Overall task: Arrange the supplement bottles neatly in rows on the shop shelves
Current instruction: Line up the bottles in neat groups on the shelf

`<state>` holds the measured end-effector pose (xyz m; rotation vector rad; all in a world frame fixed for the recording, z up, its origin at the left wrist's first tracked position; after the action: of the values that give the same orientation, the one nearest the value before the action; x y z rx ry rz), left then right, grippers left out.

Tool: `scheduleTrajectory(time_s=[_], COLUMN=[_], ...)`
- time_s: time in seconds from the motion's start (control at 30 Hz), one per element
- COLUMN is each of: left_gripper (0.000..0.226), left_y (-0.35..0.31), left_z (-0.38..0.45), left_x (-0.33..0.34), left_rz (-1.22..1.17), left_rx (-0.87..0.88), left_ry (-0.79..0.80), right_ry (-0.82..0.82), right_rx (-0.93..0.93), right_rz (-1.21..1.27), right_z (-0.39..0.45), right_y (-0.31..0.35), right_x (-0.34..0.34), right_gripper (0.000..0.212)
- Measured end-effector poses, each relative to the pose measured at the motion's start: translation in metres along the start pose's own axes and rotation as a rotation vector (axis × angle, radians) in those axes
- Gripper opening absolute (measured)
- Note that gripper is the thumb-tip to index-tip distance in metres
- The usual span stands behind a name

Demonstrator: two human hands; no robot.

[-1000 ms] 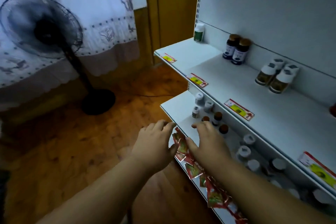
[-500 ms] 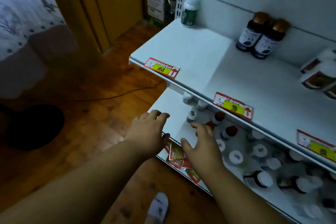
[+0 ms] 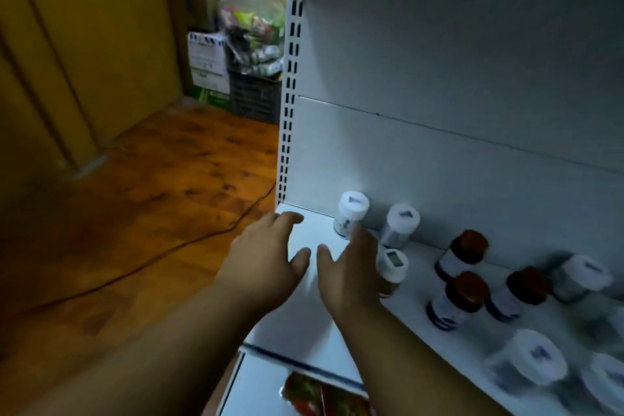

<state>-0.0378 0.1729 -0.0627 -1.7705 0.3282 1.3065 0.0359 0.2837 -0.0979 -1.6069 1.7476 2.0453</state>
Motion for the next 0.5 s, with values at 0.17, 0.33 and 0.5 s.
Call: scheduleTrajectory(time_s=[0.17,0.33,0.5], left_gripper=[0.054,0.057,0.068], left_y=[0.036,0.052,0.056], left_z=[0.041,0.071,0.074], left_x=[0.042,0.059,0.057], left_rz=[-0.067,-0.023,-0.106], left_rx=[0.143,0.207,0.203], left_ry=[0.013,0.008,0.020], right_ry=[-0.378,-0.454,-0.260], right_rx=[0.045,-0.053,-0.098], right_rz=[0.082,0.184,0.385], right_z=[0.055,0.106,0.095], right_y=[-0.012,-0.024,-0.019], right_x=[0.027,0.039,0.038], right_gripper=[0.056,0.059,0.050])
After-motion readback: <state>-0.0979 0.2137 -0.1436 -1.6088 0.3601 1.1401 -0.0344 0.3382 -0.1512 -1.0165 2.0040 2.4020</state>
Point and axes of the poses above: each hand's wrist, its own z-axis towards the middle knuckle, its own x-axis out of the palm, y = z × x, the point moved 1 cm from there along z, towards the middle knuckle, and after that the axes turned 14 degrees about y, right-handed, at the moved point
